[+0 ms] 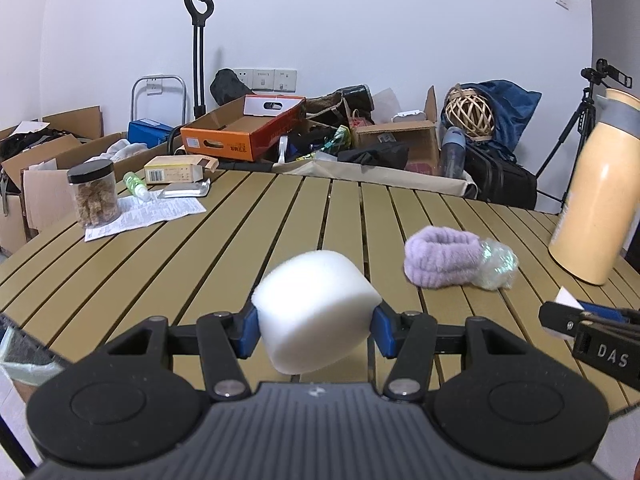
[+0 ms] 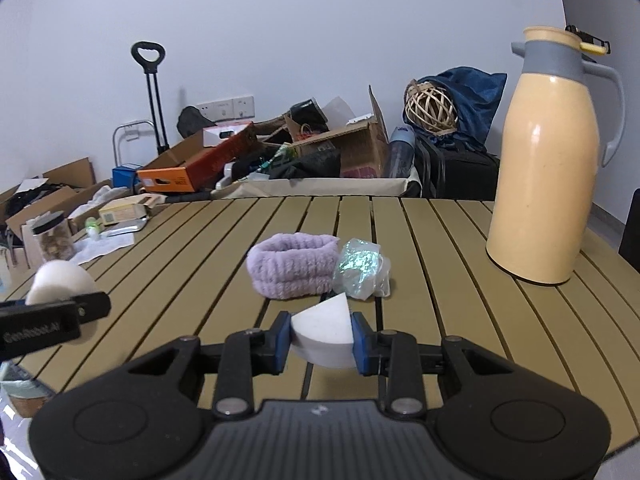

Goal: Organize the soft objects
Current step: 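Lower the held foam cylinder and wedge off the table over the black bin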

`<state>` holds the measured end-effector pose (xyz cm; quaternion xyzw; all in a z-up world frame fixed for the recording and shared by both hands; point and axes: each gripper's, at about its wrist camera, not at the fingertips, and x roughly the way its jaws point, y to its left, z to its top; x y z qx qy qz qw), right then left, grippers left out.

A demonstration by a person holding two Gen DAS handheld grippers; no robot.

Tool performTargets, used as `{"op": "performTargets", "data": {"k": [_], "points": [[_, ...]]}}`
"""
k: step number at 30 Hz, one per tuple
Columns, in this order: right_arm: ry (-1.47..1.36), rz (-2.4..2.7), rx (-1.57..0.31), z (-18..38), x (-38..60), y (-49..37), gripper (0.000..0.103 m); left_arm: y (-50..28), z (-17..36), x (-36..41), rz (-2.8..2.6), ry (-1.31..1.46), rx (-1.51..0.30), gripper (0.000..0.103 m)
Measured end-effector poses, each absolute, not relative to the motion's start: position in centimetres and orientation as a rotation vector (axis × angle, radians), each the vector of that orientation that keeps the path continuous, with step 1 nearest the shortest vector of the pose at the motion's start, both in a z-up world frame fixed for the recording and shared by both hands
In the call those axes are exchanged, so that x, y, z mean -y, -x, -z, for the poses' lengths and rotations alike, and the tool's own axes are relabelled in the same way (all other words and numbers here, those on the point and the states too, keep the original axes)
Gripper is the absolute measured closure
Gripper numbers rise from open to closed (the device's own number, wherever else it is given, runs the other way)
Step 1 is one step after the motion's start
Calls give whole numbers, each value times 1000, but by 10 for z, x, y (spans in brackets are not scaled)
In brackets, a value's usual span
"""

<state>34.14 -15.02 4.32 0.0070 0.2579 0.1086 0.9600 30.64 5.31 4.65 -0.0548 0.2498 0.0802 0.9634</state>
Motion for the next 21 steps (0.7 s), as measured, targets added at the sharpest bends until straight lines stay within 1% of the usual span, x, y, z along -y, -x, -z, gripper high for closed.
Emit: {"op": "performTargets", "data": {"k": [9, 21], "points": [[-15, -255, -507, -53, 155, -283, 73, -255, -50, -46, -154, 102, -508, 48], [-8, -283, -542, -45, 167, -223, 73, -199, -53, -32, -142, 64, -502, 48]]}}
